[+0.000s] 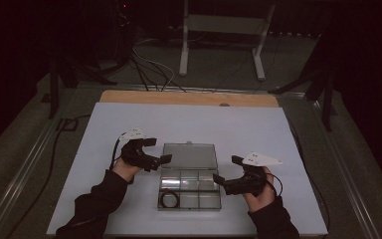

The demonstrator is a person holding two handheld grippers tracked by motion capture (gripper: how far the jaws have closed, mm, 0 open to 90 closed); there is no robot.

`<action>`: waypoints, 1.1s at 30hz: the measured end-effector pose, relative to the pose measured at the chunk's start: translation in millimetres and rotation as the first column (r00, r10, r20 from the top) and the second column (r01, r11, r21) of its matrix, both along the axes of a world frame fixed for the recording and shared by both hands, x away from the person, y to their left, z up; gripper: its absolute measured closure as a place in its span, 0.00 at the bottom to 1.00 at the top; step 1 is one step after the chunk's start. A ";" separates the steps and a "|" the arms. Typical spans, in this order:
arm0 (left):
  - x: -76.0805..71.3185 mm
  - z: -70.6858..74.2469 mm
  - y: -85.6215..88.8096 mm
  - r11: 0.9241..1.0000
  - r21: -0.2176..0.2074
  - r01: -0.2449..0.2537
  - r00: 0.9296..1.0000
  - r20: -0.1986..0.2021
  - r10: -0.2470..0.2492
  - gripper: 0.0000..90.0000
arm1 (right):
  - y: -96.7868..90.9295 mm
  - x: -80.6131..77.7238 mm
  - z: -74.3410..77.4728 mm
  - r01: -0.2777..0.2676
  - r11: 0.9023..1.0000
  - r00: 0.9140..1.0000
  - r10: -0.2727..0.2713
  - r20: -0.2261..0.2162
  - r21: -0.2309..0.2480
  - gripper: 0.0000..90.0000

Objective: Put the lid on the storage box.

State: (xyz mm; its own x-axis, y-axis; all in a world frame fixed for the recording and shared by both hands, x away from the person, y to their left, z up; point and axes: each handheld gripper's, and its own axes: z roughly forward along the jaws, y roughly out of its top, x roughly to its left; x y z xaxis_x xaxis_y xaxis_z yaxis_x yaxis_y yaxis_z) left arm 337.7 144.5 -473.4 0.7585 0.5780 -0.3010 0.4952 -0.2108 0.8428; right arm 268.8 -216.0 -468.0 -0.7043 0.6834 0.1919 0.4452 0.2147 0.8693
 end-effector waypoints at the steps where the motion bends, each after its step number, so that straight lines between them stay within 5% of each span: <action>1: 0.5 -1.0 -0.6 1.000 0.002 -0.004 1.000 -0.007 0.004 0.01 | 0.3 0.3 -0.5 -0.001 1.000 1.000 0.001 -0.002 -0.001 0.00; 11: 4.3 -11.4 -3.9 0.997 0.006 -0.077 0.994 -0.077 0.077 0.01 | 5.2 2.4 -7.0 -0.015 0.999 1.000 0.015 -0.010 -0.032 0.00; 21: 7.5 -23.6 -2.5 0.993 0.000 -0.117 0.979 -0.166 0.115 0.01 | 4.9 2.3 -7.9 -0.015 0.999 1.000 0.014 -0.012 -0.032 0.00; 33: 12.5 -33.7 -2.5 0.990 -0.021 -0.137 0.944 -0.307 0.124 0.01 | 5.3 2.7 -8.1 -0.018 0.999 1.000 0.017 -0.010 -0.042 0.00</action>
